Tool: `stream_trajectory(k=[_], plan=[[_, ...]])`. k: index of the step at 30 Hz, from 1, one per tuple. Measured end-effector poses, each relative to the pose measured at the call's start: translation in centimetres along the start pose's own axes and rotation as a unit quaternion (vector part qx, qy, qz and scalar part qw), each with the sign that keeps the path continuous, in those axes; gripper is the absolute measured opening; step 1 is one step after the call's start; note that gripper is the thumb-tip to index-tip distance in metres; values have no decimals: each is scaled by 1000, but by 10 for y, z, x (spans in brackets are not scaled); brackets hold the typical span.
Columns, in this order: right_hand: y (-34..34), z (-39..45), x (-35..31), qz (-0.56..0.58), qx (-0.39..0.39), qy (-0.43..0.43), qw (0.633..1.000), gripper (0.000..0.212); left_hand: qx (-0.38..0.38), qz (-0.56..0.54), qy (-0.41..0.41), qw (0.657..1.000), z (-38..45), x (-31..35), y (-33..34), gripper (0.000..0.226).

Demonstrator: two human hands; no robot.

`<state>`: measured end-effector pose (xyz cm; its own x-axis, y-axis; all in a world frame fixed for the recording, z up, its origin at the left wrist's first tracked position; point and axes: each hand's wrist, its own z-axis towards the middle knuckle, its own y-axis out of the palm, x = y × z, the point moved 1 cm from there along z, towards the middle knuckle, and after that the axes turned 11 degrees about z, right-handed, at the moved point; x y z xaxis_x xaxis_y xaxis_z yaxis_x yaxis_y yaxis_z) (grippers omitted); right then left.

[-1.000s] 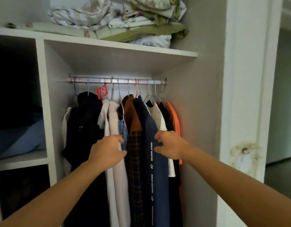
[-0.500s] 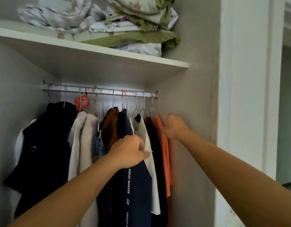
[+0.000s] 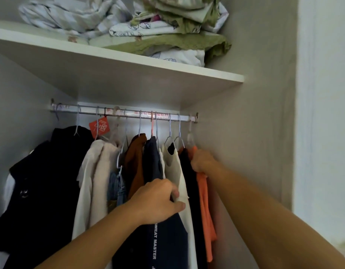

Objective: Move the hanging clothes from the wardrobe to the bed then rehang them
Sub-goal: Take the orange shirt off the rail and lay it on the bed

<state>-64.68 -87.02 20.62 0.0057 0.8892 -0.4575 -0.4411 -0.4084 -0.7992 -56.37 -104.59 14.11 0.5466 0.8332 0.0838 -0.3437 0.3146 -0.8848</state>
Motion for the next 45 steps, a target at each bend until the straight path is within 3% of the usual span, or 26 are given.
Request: stream_trajectory(k=[7,17,21,26,31,36,40,45], plan=[[-26,-7,-6,-59,81,-12,995,34,-31,-69,27,997,-8,-4,-1,42],[-57,-75,5,-121,101,0,988,35,10,-159,47,986,-10,2,-11,56],[-66,-123,12,-146,91,1,985,34,24,-219,33,975,-11,8,-14,63],[-91,-192,28,-138,63,19,988,32,36,-202,42,978,-16,22,-8,61],[-124,-261,53,-127,45,39,990,19,52,-211,109,970,-23,52,8,68],[-162,-339,81,-143,44,48,988,18,30,-218,106,970,-40,94,12,87],[-195,-420,96,-143,43,64,987,17,19,-210,152,966,-71,143,3,65],[-238,-543,121,-168,52,112,978,25,-49,-245,206,946,-129,220,-1,32]])
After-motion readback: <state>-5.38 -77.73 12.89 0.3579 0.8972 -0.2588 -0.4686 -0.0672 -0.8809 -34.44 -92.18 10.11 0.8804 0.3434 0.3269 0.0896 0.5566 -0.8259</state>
